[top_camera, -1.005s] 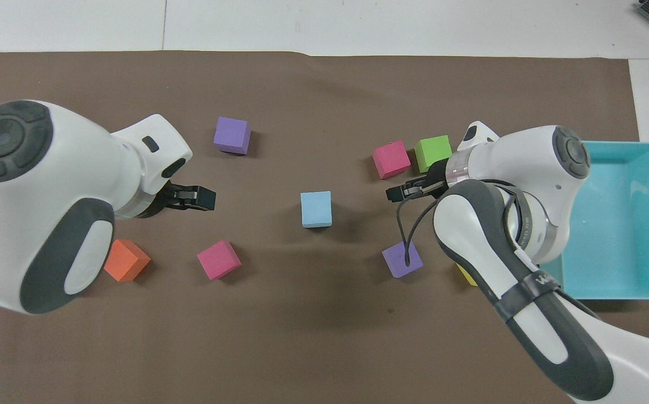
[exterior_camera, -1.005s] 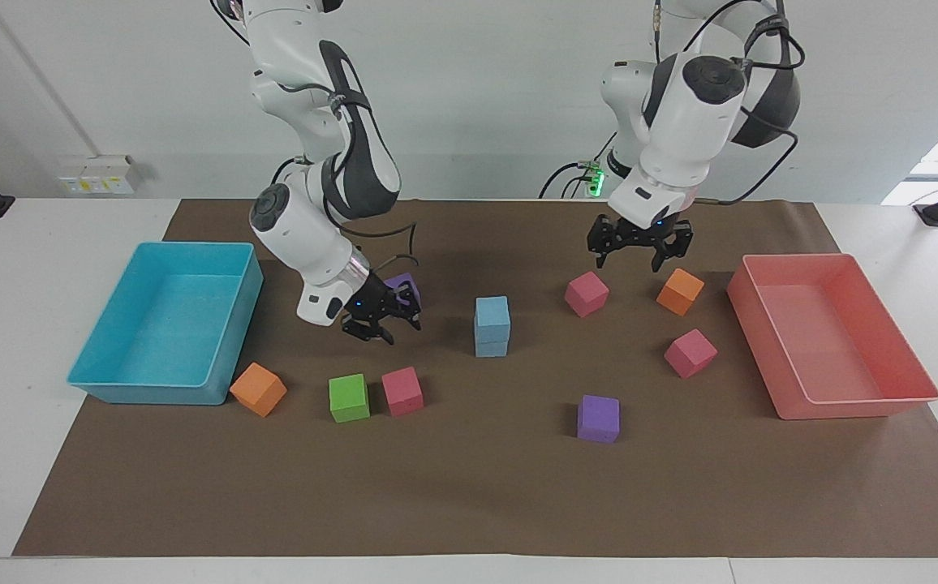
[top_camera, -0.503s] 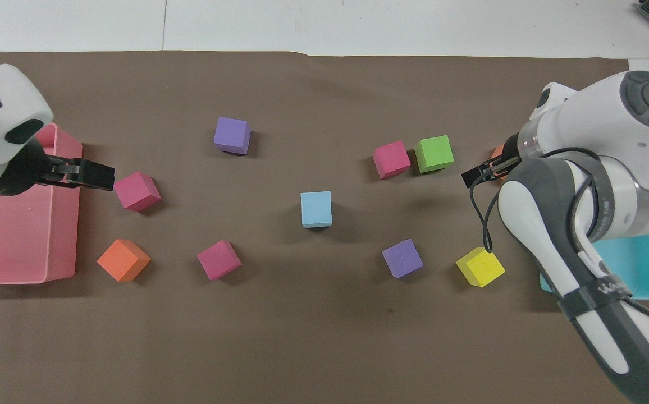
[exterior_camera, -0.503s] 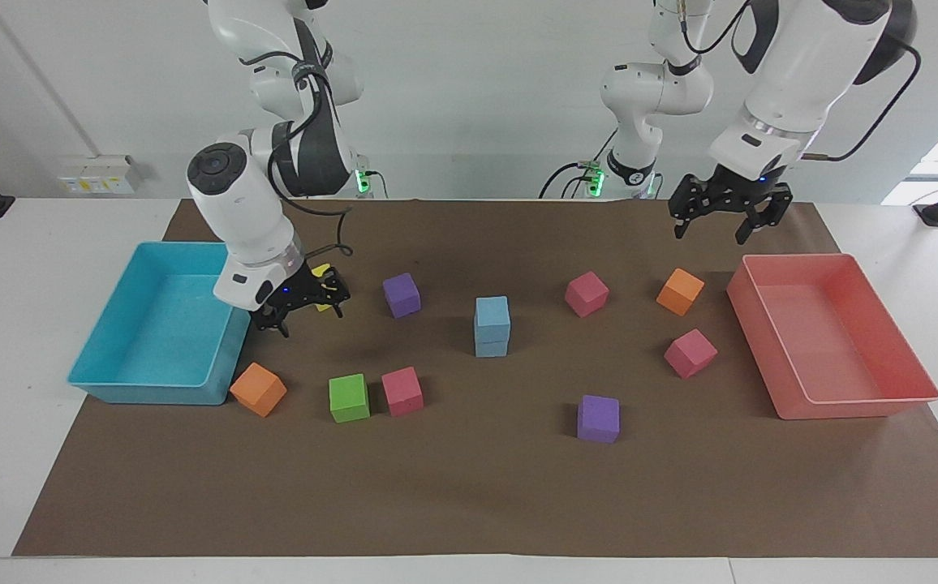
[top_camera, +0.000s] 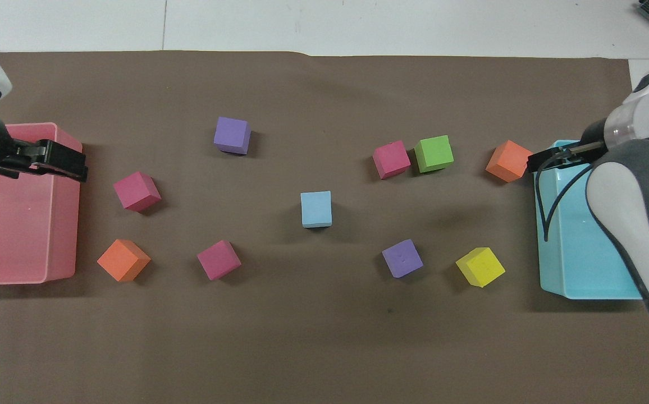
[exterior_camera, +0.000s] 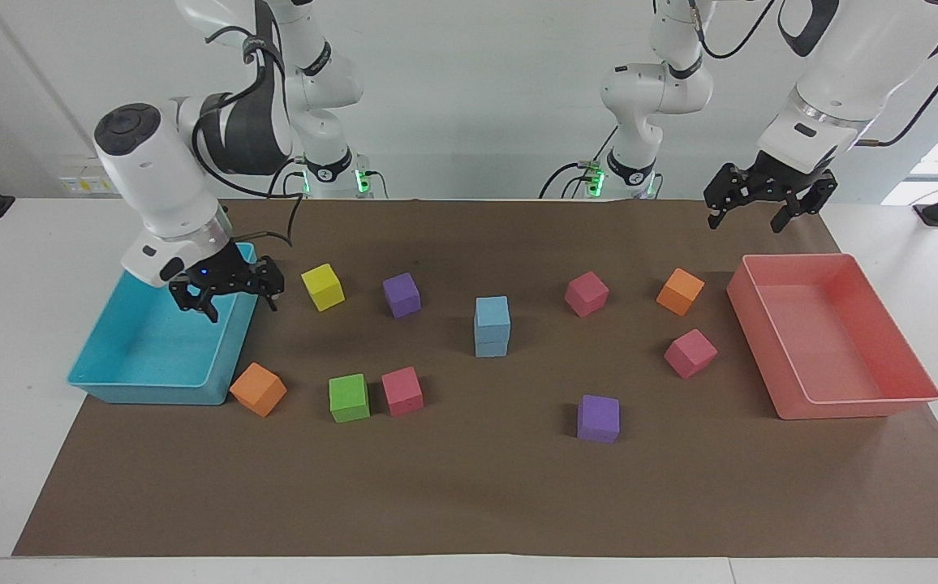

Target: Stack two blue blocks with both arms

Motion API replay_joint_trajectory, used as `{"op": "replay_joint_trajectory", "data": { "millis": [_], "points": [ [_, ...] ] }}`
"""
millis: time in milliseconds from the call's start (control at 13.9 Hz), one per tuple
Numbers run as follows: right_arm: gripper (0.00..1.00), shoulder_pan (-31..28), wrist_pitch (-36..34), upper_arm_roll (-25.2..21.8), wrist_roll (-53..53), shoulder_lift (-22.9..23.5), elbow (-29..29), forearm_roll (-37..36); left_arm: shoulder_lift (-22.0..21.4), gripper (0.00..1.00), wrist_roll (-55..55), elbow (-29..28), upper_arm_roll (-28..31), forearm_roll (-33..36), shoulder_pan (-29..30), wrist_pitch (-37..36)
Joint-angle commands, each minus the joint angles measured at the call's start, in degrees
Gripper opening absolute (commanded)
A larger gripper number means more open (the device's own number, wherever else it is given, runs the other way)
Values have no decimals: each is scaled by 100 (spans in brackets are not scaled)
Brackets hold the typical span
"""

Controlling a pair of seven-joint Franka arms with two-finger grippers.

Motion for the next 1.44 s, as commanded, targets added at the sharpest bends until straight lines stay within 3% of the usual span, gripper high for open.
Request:
{"op": "replay_joint_trajectory", "data": {
  "millis": [0, 503, 646, 790, 933, 1364],
  "points": [
    [100, -124, -290, -120, 300, -193, 57, -145, -192, 100, -7, -199, -60, 5, 87, -257],
    [100, -124, -2064, -315, 318, -264, 1480, -294, -562, 100, 10, -789, -60, 40, 87, -204],
    [100, -107, -2364, -297, 318, -351, 1639, -425, -693, 100, 36, -1025, -51, 101, 87, 5],
    [100, -45, -2409, -245, 327, -623, 1553, -549, -712, 100, 45, -1045, -60, 101, 122, 138],
    [100, -97, -2331, -218, 318, -948, 1053, -576, -685, 100, 10, -1009, -51, 93, 131, 191],
    [100, -115, -2444, -235, 607, -1292, 612, -549, -650, 100, 19, -983, -51, 84, 263, 429]
  ]
}}
